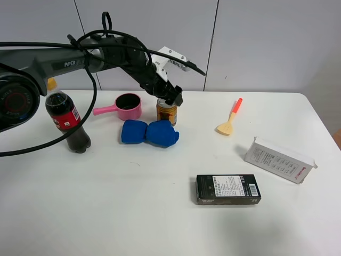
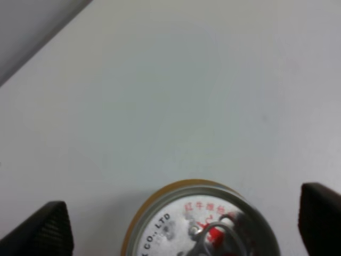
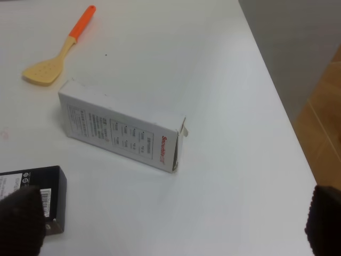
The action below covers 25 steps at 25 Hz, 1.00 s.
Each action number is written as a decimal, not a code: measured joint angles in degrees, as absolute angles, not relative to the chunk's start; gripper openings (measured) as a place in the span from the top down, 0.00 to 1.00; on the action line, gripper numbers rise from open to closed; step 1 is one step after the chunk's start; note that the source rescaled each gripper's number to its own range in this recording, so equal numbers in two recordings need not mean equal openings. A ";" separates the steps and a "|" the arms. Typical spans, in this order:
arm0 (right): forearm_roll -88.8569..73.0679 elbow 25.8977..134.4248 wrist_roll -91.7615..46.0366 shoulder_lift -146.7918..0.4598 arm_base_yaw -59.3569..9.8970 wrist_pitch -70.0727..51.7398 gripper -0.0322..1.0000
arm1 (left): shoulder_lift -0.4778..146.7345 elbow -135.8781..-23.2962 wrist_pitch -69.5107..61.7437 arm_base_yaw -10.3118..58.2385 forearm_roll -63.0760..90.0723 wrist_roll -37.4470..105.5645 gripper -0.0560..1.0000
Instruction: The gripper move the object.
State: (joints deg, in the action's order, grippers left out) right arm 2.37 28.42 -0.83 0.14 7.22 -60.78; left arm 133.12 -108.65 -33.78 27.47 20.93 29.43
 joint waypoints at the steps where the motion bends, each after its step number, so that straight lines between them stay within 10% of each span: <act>1: 2.37 28.42 -0.83 0.14 7.22 -60.78 0.00 | 133.12 -108.65 -33.45 27.47 20.93 29.43 0.40; 15: 2.37 28.42 -0.83 0.14 7.22 -60.78 0.00 | 132.48 -108.65 -26.66 27.47 20.99 29.43 0.36; 19: 2.37 28.42 -0.83 0.14 7.22 -60.78 0.00 | 130.98 -108.65 -19.10 27.47 20.99 29.43 0.08; 25: 2.37 28.42 -0.83 0.14 7.22 -60.78 0.00 | 121.39 -108.59 -11.75 27.53 20.99 28.95 0.02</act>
State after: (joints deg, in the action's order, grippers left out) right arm 2.37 28.42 -0.83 0.14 7.22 -60.78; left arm 121.39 -108.59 -11.75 27.53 20.99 28.95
